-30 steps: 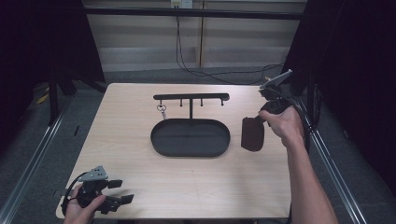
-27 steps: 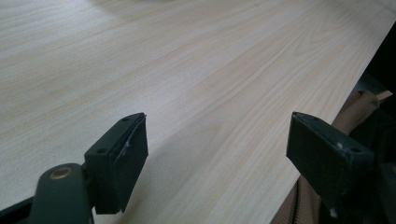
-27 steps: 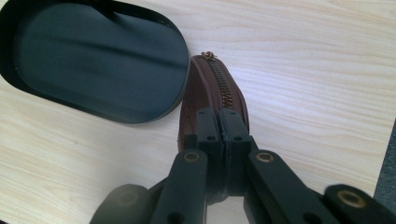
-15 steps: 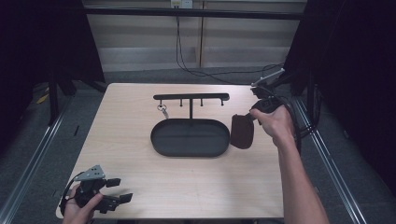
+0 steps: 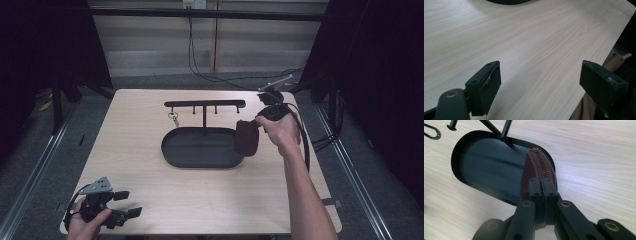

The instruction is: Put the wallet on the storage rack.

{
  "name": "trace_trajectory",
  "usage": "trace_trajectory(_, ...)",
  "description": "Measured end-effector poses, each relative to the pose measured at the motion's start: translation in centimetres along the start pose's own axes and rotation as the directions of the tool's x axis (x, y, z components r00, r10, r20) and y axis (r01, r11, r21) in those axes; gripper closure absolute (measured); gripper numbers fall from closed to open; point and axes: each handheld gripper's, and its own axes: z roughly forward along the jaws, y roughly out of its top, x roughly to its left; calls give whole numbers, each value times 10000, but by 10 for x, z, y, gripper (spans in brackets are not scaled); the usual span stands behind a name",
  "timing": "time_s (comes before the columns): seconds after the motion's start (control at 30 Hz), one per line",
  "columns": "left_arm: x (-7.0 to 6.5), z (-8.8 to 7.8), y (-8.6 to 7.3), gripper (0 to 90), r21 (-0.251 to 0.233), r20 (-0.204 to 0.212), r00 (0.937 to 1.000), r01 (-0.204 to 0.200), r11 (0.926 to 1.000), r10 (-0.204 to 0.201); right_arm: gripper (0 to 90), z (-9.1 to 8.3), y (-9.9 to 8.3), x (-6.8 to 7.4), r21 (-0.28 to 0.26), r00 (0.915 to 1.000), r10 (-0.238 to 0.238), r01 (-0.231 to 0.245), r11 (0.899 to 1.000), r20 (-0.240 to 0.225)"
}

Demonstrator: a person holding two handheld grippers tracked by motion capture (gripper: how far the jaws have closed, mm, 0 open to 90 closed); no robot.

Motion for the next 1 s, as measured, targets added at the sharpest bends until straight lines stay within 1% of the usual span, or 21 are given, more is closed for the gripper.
trace_trajectory(0.07, 0, 0, 0, 174, 9, -4, 10000, 3, 10000, -3, 883, 2, 1, 2, 4, 10000, 8, -8, 10000, -75)
trace_trajectory(0.1, 0, 0, 0, 174, 26, -8, 10000, 4, 10000, -4, 883, 3, 2, 5, -87, 9998, 15, -16, 10000, -182)
trace_trajectory(0.2, 0, 0, 0, 174, 42, -26, 10000, -9, 10000, 9, 883, 5, 3, 7, -187, 9996, 15, -20, 9998, -285)
trace_trajectory(0.23, 0, 0, 0, 174, 43, -31, 10000, -7, 10000, 8, 884, 7, 3, 9, -228, 9990, 104, -114, 9997, -444)
trace_trajectory(0.33, 0, 0, 0, 175, 30, -30, 10000, 8, 10000, -8, 883, 10, 4, 10, -359, 9984, 183, -202, 9991, -534)
trace_trajectory(0.37, 0, 0, 0, 175, 39, -24, 10000, -6, 10000, 6, 884, 14, 3, 11, -395, 9977, 196, -222, 9990, -652)
trace_trajectory(0.47, 0, 0, 0, 175, 77, -66, 10000, -12, 10000, 12, 884, 18, 3, 12, -412, 9974, 226, -254, 9988, -677)
trace_trajectory(0.5, -1, 1, 0, 176, 139, -23, 10000, -9, 9999, 10, 884, 22, 2, 15, -415, 9973, 205, -235, 9989, -701)
trace_trajectory(0.53, -1, 1, 0, 176, 139, -23, 10000, -9, 9999, 10, 884, 22, 2, 15, -415, 9973, 205, -235, 9989, -701)
trace_trajectory(0.57, -1, 1, 0, 176, 136, -5, 10000, -46, 9999, 46, 885, 26, 0, 16, -495, 9965, 277, -316, 9983, -786)
trace_trajectory(0.6, -1, 1, 0, 176, 136, -5, 10000, -46, 9999, 46, 885, 26, 0, 16, -495, 9965, 277, -316, 9983, -786)
trace_trajectory(0.63, -1, 1, 0, 176, 147, -10, 10000, -56, 9999, 56, 884, 32, -2, 16, -472, 9957, 261, -303, 9984, -889)
trace_trajectory(0.7, -1, 1, 0, 176, 146, -6, 10000, -40, 9999, 40, 884, 34, -3, 15, -520, 9953, 221, -271, 9983, -942)
trace_trajectory(0.73, -1, 1, 0, 178, 138, -13, 10000, -22, 9999, 22, 884, 39, -4, 16, -513, 9938, 305, -362, 9980, -1073)
trace_trajectory(0.77, -1, 1, 0, 178, 149, -29, 10000, -28, 9999, 28, 884, 39, -4, 16, -513, 9938, 305, -362, 9980, -1073)
trace_trajectory(0.8, -1, 1, 0, 179, 165, -32, 10000, -33, 9999, 34, 884, 41, -5, 15, -531, 9924, 347, -412, 9977, -1178)
trace_trajectory(0.93, 0, 1, 0, 179, 210, -41, 10000, -58, 9998, 59, 884, 52, -9, 15, -620, 9886, 492, -585, 9964, -1421)
trace_trajectory(0.97, 0, 2, 0, 179, 219, -29, 10000, -53, 9997, 54, 884, 54, -10, 15, -608, 9863, 528, -629, 9962, -1561)
trace_trajectory(1.0, 0, 2, 0, 179, 213, -30, 10000, -56, 9998, 56, 884, 57, -11, 14, -603, 9858, 566, -668, 9959, -1581)
